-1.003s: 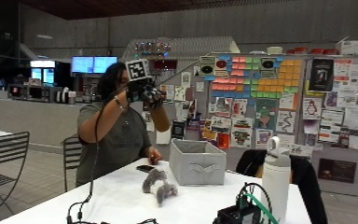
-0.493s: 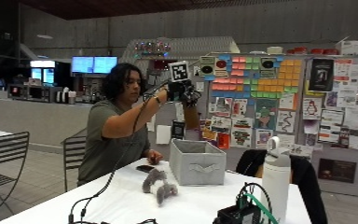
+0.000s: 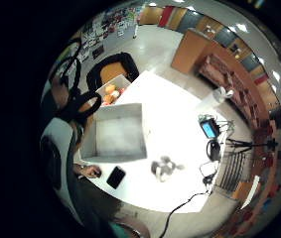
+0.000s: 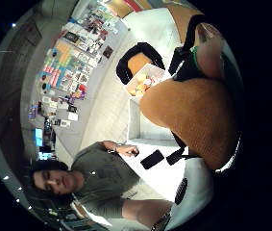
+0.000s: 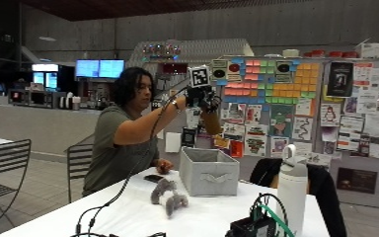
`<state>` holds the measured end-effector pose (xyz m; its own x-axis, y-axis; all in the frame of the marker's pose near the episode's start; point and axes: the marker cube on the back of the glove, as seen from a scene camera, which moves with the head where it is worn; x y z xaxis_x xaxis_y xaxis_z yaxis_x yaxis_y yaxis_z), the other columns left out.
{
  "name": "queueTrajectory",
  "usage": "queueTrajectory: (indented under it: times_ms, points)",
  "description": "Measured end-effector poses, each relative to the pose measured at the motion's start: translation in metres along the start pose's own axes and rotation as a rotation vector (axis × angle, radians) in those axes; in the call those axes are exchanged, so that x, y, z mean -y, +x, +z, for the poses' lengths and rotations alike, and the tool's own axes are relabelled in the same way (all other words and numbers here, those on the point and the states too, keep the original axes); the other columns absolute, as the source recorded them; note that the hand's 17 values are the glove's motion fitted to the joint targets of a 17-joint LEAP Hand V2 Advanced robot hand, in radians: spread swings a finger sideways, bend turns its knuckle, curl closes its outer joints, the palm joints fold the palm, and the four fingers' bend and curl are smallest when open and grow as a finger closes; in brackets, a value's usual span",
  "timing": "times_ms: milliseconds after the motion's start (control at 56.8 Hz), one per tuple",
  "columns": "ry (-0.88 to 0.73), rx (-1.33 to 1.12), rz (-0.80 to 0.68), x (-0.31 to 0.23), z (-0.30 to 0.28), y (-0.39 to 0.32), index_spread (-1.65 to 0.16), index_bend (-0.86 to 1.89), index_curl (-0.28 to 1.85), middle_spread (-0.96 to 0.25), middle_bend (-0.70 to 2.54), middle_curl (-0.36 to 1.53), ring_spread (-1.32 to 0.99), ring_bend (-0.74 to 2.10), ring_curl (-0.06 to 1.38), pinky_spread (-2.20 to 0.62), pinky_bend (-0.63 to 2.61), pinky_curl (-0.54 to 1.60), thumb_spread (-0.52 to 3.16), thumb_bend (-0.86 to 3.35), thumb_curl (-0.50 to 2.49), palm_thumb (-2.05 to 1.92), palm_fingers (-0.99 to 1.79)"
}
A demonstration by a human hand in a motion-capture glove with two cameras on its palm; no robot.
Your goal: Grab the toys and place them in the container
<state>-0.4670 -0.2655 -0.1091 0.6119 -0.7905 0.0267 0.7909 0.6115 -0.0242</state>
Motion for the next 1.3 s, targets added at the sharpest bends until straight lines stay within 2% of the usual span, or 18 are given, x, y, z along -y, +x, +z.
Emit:
queueTrajectory:
  times_ms: [53,141,334,387,458,475,493,528,581,616,704,827,968,1056,1161,1302]
  points:
    - [0.011,0.025,-0.037,-0.002,-0.006,0.001,-0.42,0.15,0.47,-0.44,0.38,0.46,-0.40,0.88,0.38,-0.46,0.84,0.37,1.20,-0.01,0.33,0.77,1.09]
    - [0.036,0.051,-0.018,-0.001,-0.016,-0.001,-0.42,0.14,0.46,-0.44,0.37,0.47,-0.40,0.88,0.38,-0.46,0.85,0.37,1.21,0.00,0.34,0.77,1.08]
    - [0.045,-0.043,0.160,0.004,-0.021,-0.001,-0.42,0.11,0.42,-0.45,0.30,0.47,-0.40,0.87,0.38,-0.46,0.88,0.38,1.24,-0.01,0.33,0.76,1.02]
    - [0.076,-0.011,0.133,0.003,-0.020,0.000,-0.42,0.11,0.40,-0.44,0.28,0.46,-0.40,0.88,0.38,-0.46,0.91,0.38,1.23,-0.03,0.33,0.72,0.99]
    - [0.129,0.099,0.027,0.000,-0.020,0.000,-0.43,0.05,0.37,-0.38,0.10,0.41,-0.40,0.87,0.39,-0.42,1.04,0.43,1.16,-0.11,0.29,0.47,0.66]
    - [0.137,0.107,0.033,0.000,-0.020,0.000,-0.43,0.07,0.37,-0.37,0.11,0.41,-0.40,0.89,0.40,-0.41,1.06,0.44,1.14,-0.10,0.28,0.45,0.64]
    - [0.144,0.100,0.050,0.000,-0.019,0.002,-0.43,0.04,0.35,-0.34,0.08,0.39,-0.38,0.83,0.38,-0.38,1.08,0.44,1.10,-0.13,0.27,0.36,0.44]
    - [0.153,0.061,0.078,0.000,-0.016,0.005,-0.43,0.07,0.35,-0.31,0.13,0.40,-0.36,0.81,0.39,-0.35,1.11,0.46,1.07,-0.10,0.27,0.30,0.31]
    - [0.154,-0.045,0.124,-0.001,-0.011,0.014,-0.44,0.09,0.31,-0.27,0.16,0.39,-0.34,0.76,0.36,-0.30,1.15,0.45,1.03,-0.08,0.27,0.23,0.23]
    - [0.145,-0.125,0.176,-0.002,-0.009,0.023,-0.44,0.10,0.30,-0.26,0.17,0.38,-0.33,0.75,0.34,-0.28,1.17,0.44,1.01,-0.06,0.27,0.21,0.23]
    - [0.135,0.010,0.071,-0.010,-0.011,0.006,-0.44,0.15,0.29,-0.21,0.20,0.38,-0.29,0.69,0.31,-0.20,1.16,0.42,0.99,-0.05,0.28,0.14,0.16]
    - [0.093,0.003,0.113,-0.024,-0.006,0.015,-0.44,0.18,0.29,-0.18,0.20,0.38,-0.27,0.68,0.30,-0.13,1.13,0.40,0.99,-0.03,0.29,0.10,0.16]
    - [0.015,-0.057,0.042,-0.067,0.017,0.027,-0.45,0.18,0.31,-0.17,0.20,0.38,-0.25,0.68,0.29,-0.10,1.10,0.38,0.99,-0.03,0.31,0.09,0.19]
    - [-0.022,0.040,0.010,-0.106,0.039,0.026,-0.45,0.19,0.32,-0.16,0.20,0.38,-0.25,0.67,0.29,-0.08,1.08,0.37,1.00,-0.03,0.31,0.08,0.19]
    - [-0.073,-0.123,0.249,-0.148,0.086,0.046,-0.45,0.20,0.33,-0.16,0.21,0.39,-0.25,0.65,0.28,-0.06,1.04,0.35,1.01,-0.02,0.32,0.08,0.19]
    - [-0.075,-0.042,0.518,-0.201,0.138,0.077,-0.46,0.21,0.35,-0.16,0.23,0.40,-0.25,0.61,0.26,-0.04,0.99,0.33,1.05,-0.01,0.33,0.11,0.22]
